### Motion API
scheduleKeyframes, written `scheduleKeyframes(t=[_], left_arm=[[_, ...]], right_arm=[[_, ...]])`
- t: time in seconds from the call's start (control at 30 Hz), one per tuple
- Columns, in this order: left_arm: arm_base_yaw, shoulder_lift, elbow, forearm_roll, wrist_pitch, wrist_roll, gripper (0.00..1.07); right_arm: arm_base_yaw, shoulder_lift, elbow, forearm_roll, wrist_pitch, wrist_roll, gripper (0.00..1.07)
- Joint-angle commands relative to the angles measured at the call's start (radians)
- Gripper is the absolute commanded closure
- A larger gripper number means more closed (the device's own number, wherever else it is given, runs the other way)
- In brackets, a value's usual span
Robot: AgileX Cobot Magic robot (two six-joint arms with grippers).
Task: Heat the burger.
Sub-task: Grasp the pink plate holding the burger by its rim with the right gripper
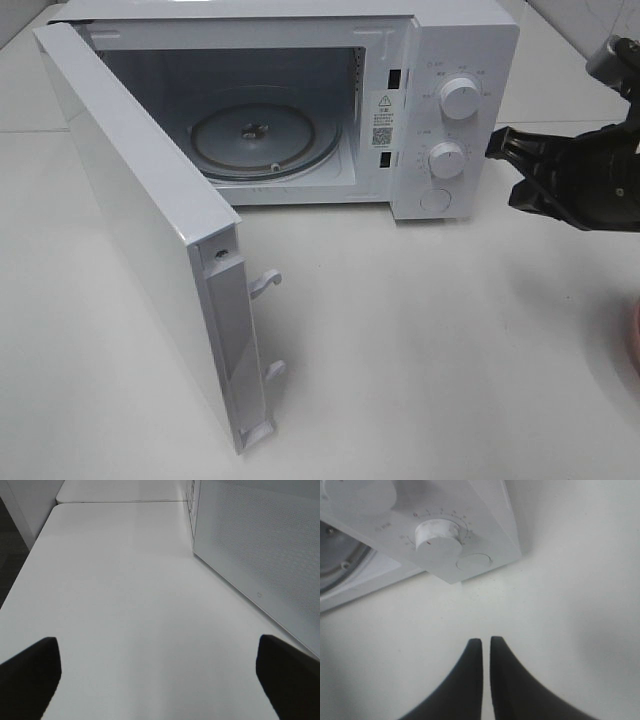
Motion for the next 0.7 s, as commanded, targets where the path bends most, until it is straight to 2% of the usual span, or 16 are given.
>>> scheduleKeyframes(t=[0.03,0.2,0.27,0.43,0.47,0.5,0.53,0.57,0.6,0.63,0.67,0.7], left_arm=[[0.0,-0.013,-0.001,-0.009,-0.003,0.002,0.09],[0.0,-0.013,-0.001,-0.009,-0.003,0.002,0.09],[0.0,-0.013,-0.001,-0.009,-0.003,0.002,0.09],[0.0,-0.013,-0.001,-0.009,-0.003,0.002,0.09],[0.0,-0.013,-0.001,-0.009,-0.003,0.002,0.09],[0.0,-0.013,-0.001,-0.009,-0.003,0.002,0.09],[0.0,-0.013,-0.001,-0.009,-0.003,0.002,0.09],[0.0,-0.013,-0.001,-0.009,-0.003,0.002,0.09],[0.0,-0.013,-0.001,-0.009,-0.003,0.002,0.09],[0.0,-0.013,-0.001,-0.009,-0.003,0.002,0.09],[0.0,-0.013,-0.001,-0.009,-0.003,0.002,0.09],[0.0,-0.013,-0.001,-0.009,-0.003,0.002,0.09]], right_arm=[[-0.028,-0.032,-0.001,-0.034,0.084,-0.092,1.04],[-0.079,-0.064,-0.004,-0.126,0.218,-0.108,1.03],[-0.094,-0.064,-0.024,-0.2,0.32,-0.109,1.02],[-0.12,-0.064,-0.05,-0.257,0.425,-0.109,0.97],[-0.134,-0.064,-0.063,-0.282,0.475,-0.114,0.89],[-0.134,-0.064,-0.063,-0.282,0.475,-0.114,0.89],[-0.151,-0.064,-0.069,-0.3,0.504,-0.118,0.77],[-0.151,-0.064,-0.069,-0.3,0.504,-0.118,0.77],[-0.159,-0.064,-0.071,-0.306,0.513,-0.118,0.68],[-0.164,-0.064,-0.071,-0.311,0.521,-0.128,0.51],[-0.164,-0.064,-0.071,-0.311,0.521,-0.128,0.51],[-0.164,-0.064,-0.071,-0.321,0.527,-0.145,0.41]])
